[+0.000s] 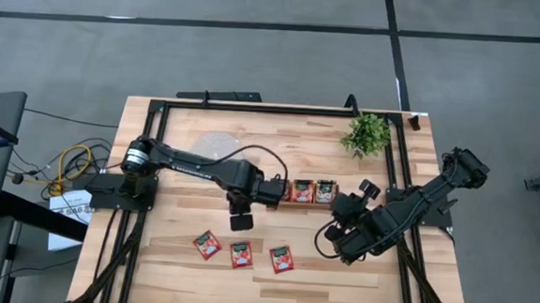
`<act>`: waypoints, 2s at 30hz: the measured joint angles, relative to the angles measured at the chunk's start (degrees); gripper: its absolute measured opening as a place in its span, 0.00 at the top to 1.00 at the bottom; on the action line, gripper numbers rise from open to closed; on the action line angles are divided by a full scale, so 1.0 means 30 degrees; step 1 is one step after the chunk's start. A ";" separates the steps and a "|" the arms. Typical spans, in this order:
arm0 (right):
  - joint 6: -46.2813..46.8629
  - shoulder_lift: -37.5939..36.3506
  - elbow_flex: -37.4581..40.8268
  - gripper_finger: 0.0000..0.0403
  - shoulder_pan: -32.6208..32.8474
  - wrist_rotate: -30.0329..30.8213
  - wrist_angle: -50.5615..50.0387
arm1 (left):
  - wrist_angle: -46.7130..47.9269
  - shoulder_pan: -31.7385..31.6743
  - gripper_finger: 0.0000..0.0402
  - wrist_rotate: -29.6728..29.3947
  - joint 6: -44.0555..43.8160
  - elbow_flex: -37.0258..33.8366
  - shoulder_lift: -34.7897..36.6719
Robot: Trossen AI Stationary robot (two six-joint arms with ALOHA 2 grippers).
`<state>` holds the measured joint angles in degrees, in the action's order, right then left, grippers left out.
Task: Pick & Place Tea
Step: Put the red tea bag into the left section of the wooden organizer
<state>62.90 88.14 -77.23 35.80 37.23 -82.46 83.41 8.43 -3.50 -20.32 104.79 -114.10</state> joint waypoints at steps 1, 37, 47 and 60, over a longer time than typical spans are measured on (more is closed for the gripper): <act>-0.0127 0.0003 -0.0002 0.81 0.0043 0.0008 0.0070 | -0.0265 0.0195 0.73 -0.0002 -0.0434 -0.0423 0.0161; -0.1644 -0.0002 -0.0002 0.81 0.2320 -0.0443 0.0899 | -0.8080 0.7221 0.73 0.0435 -1.5400 -1.3556 0.4480; -0.2158 -0.0002 -0.0002 0.81 0.2313 -0.0960 0.1081 | -0.9353 0.6936 0.73 0.0428 -1.5393 -1.4363 0.4487; -0.2136 0.0006 -0.0002 0.81 0.2275 -0.0980 0.1132 | -1.2206 0.6804 0.73 0.1025 -1.6551 -1.6611 0.7430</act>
<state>56.49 88.16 -77.23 42.63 34.29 -79.07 46.79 28.84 -0.43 -69.97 54.96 -91.81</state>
